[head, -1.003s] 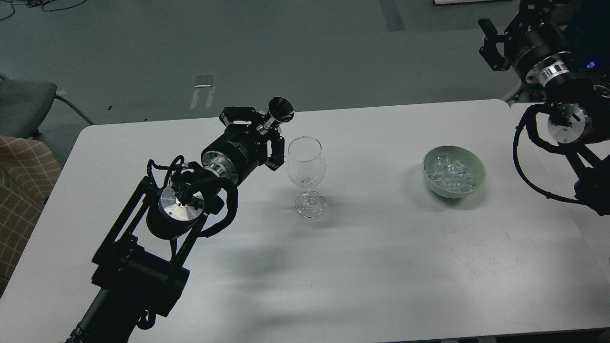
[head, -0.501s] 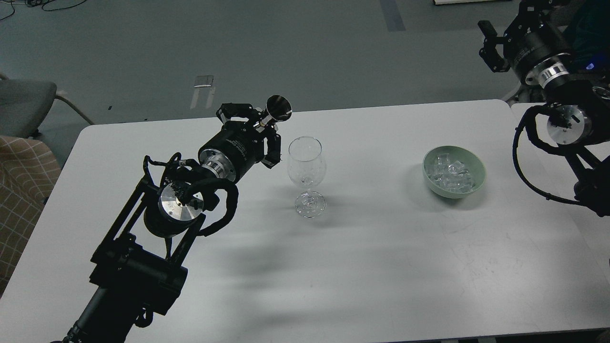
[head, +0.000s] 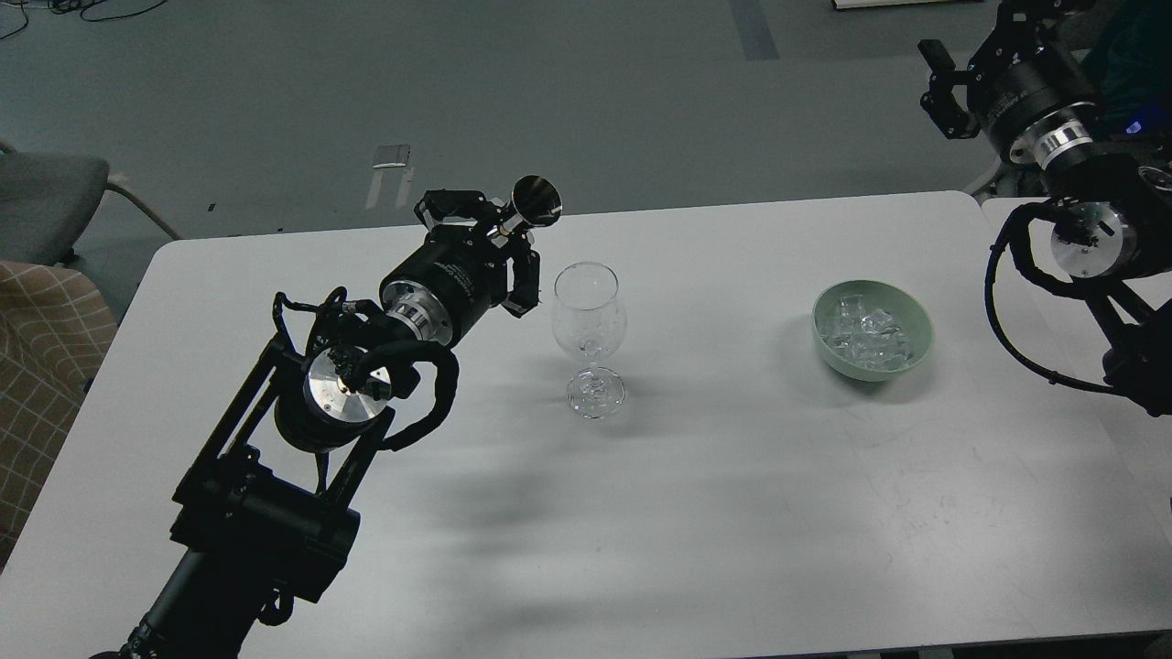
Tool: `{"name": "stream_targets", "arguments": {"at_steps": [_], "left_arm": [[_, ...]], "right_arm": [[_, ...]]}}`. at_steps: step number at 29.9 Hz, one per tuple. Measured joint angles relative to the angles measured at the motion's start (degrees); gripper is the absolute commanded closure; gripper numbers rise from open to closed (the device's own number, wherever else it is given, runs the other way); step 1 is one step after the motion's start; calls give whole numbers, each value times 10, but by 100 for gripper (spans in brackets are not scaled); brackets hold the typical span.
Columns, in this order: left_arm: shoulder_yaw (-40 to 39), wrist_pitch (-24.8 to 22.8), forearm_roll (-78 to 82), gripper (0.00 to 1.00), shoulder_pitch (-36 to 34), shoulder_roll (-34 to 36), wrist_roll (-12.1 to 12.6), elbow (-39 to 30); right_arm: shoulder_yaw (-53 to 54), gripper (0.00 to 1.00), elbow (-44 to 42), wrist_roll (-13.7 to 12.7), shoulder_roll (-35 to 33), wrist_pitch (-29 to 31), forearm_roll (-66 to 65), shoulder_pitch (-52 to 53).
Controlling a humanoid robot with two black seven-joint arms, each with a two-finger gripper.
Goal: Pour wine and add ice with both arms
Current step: 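Hold the jigger above the glass rim with the left gripper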
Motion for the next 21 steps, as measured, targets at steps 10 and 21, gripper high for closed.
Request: {"name": "stream_targets", "arguments": {"at_steps": [10, 21], "left_arm": [[1, -7, 30, 100, -3, -1, 0, -1], [2, -12, 53, 100, -3, -1, -1, -2]], "right_arm": [[0, 0, 0, 0, 0, 0, 0, 0], [0, 0, 0, 0, 0, 0, 0, 0]]}}
